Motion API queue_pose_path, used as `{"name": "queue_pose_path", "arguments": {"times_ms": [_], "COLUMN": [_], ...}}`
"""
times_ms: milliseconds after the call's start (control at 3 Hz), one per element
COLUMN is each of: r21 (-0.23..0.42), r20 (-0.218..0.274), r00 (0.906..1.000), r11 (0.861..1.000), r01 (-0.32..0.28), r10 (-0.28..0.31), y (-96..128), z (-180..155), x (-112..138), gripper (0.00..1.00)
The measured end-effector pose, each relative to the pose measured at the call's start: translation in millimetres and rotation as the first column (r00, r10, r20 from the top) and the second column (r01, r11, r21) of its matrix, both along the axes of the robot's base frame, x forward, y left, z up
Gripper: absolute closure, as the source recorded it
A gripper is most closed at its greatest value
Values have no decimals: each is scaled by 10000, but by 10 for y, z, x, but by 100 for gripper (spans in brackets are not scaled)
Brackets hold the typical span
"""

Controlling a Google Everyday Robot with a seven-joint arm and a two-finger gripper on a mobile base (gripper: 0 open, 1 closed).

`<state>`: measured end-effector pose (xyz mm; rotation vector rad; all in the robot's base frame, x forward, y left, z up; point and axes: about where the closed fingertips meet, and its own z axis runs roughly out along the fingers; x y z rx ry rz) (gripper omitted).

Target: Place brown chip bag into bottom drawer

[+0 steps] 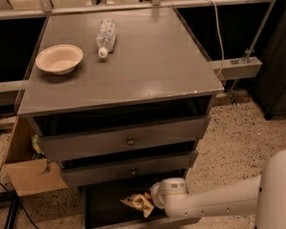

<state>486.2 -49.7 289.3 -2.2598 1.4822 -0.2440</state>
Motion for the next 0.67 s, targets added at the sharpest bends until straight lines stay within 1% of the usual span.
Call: {"name": "queue_pose_path", "arguments": {"times_ms": [667], "r21": [227], "r20": [233], "r00": [9997], "r11": [9997], "r01": [-50], "r10": [45], "y": [142], "z": [-296], "x": [140], "gripper": [100]}}
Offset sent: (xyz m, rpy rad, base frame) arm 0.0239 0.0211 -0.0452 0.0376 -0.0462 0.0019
